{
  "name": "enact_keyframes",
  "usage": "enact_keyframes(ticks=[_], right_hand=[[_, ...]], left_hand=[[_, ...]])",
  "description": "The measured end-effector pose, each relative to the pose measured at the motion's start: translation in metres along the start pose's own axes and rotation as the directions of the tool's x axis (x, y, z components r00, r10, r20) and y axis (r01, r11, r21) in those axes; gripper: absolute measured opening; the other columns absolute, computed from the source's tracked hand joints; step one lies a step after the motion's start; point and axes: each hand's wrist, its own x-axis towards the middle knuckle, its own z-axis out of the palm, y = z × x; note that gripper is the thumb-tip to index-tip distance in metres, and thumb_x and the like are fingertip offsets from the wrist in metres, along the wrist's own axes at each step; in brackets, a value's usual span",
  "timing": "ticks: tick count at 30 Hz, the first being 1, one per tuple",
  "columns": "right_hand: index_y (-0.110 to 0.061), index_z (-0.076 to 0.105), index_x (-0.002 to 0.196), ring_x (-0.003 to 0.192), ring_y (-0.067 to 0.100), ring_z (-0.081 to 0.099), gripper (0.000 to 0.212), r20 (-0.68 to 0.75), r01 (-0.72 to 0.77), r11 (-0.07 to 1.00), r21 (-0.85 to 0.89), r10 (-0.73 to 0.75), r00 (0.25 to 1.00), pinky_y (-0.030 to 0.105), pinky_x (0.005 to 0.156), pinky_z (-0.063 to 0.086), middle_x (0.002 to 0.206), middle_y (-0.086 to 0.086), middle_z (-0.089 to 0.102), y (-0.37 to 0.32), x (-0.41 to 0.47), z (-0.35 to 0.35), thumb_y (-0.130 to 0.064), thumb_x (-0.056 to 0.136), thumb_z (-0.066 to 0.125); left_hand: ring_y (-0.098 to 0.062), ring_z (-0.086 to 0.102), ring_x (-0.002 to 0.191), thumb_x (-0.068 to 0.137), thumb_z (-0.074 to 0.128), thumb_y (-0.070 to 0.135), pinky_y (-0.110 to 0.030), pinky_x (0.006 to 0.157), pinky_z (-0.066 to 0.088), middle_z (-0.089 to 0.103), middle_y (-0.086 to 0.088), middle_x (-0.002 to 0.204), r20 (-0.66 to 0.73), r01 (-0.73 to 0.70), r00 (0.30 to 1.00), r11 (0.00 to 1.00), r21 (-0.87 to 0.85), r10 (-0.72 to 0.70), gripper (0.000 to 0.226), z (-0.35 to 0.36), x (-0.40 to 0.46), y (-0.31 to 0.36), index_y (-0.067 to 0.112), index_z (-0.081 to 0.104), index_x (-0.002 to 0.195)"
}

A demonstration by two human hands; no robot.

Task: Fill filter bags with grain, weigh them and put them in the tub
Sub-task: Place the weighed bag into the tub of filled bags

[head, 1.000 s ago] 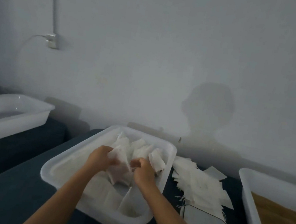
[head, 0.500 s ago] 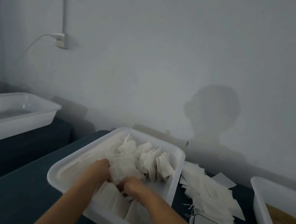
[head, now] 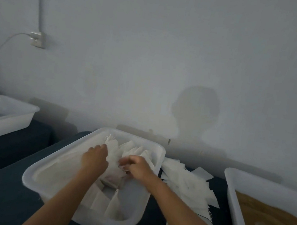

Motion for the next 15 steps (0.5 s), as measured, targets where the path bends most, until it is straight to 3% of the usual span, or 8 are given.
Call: enact_keyframes(ticks=[2,6,9,11,13,15], right_hand=[[-0.008,0.066,0.101,0.074,0.006,0.058,0.028,-0.137,0.016,1.0,0.027,-0.013,0.991,0.009,0.058,0.044,0.089,-0.003,0.064,0.005,-0.001,-0.025,0.005,0.091,0.043],[-0.008,0.065,0.092,0.09,0.02,0.062,0.028,-0.456,-0.034,0.999,-0.017,0.023,0.89,0.022,0.073,0.048,0.094,0.008,0.066,0.036,-0.003,-0.076,0.007,0.088,0.041],[-0.006,0.064,0.097,0.1,0.024,0.059,0.025,-0.624,-0.217,0.97,-0.108,0.104,0.774,0.029,0.08,0.043,0.103,0.008,0.064,0.07,-0.013,-0.107,0.002,0.089,0.042],[-0.006,0.06,0.086,0.095,0.026,0.056,0.019,-0.631,-0.357,0.919,-0.17,0.176,0.755,0.029,0.077,0.04,0.102,0.01,0.061,0.092,-0.018,-0.12,-0.003,0.09,0.042],[-0.012,0.043,0.066,0.094,0.027,0.055,0.023,-0.588,-0.481,0.84,-0.252,0.261,0.765,0.033,0.078,0.042,0.095,0.013,0.053,0.109,-0.019,-0.129,-0.008,0.089,0.044],[-0.011,0.047,0.078,0.11,0.032,0.053,0.012,-0.531,-0.55,0.781,-0.294,0.345,0.774,0.034,0.088,0.042,0.104,0.016,0.05,0.119,-0.02,-0.132,-0.013,0.09,0.045]], left_hand=[[-0.02,0.054,0.106,0.091,0.052,0.02,-0.027,0.079,0.04,0.057,-0.001,0.115,0.0,-0.037,0.999,0.999,-0.022,0.037,0.021,-0.002,0.0,0.017,0.018,0.051,0.112],[-0.021,0.056,0.102,0.091,0.052,0.02,-0.027,0.079,0.042,0.06,-0.002,0.11,-0.01,-0.108,0.994,0.99,-0.092,0.107,0.018,0.001,-0.001,0.05,0.017,0.053,0.108],[-0.02,0.057,0.1,0.092,0.051,0.021,-0.026,0.079,0.042,0.061,-0.002,0.107,-0.006,-0.156,0.988,0.981,-0.114,0.156,0.017,0.006,-0.002,0.074,0.016,0.051,0.108],[-0.02,0.058,0.099,0.093,0.049,0.021,-0.027,0.08,0.043,0.061,-0.002,0.106,0.013,-0.176,0.984,0.977,-0.124,0.179,0.016,0.011,-0.002,0.088,0.015,0.051,0.108],[-0.019,0.058,0.097,0.092,0.05,0.021,-0.025,0.078,0.042,0.061,-0.002,0.105,0.024,-0.192,0.98,0.971,-0.141,0.198,0.016,0.017,-0.002,0.097,0.015,0.051,0.107],[-0.017,0.058,0.095,0.092,0.05,0.02,-0.023,0.074,0.039,0.062,0.0,0.104,0.029,-0.203,0.977,0.969,-0.14,0.209,0.015,0.025,-0.003,0.1,0.016,0.051,0.107]])
